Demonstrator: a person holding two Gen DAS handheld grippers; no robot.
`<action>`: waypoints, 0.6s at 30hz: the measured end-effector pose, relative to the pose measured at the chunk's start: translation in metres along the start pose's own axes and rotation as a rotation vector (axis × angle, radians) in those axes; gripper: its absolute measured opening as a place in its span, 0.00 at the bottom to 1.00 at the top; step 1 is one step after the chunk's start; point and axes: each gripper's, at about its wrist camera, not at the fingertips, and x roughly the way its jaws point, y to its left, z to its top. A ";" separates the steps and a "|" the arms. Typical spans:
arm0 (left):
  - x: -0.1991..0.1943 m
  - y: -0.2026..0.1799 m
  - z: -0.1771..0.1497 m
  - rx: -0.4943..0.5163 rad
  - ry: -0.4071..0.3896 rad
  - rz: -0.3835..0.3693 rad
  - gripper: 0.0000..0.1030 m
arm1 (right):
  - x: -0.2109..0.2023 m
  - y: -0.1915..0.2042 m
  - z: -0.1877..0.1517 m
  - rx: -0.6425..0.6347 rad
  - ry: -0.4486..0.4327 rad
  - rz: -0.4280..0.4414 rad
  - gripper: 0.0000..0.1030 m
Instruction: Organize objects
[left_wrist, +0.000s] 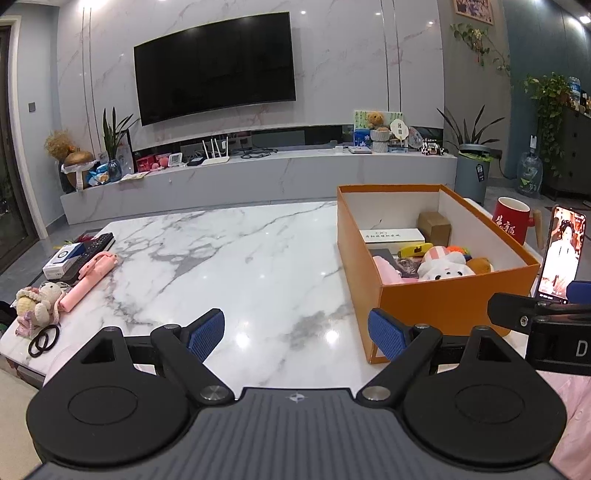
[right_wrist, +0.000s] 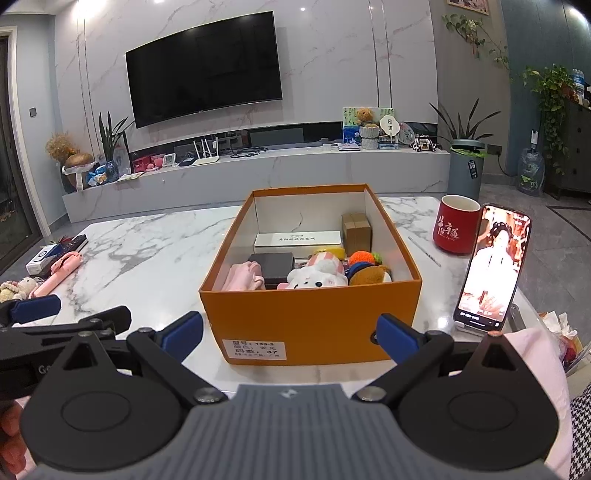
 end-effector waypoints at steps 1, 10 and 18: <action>0.000 0.000 0.000 -0.002 0.004 0.000 0.99 | 0.001 0.000 0.000 0.000 0.002 0.002 0.97; 0.000 0.001 0.000 -0.001 0.012 0.012 0.99 | 0.004 0.005 -0.002 -0.013 0.021 0.015 0.97; 0.000 0.002 0.000 0.002 0.014 0.017 0.99 | 0.004 0.008 -0.001 -0.022 0.019 0.022 0.97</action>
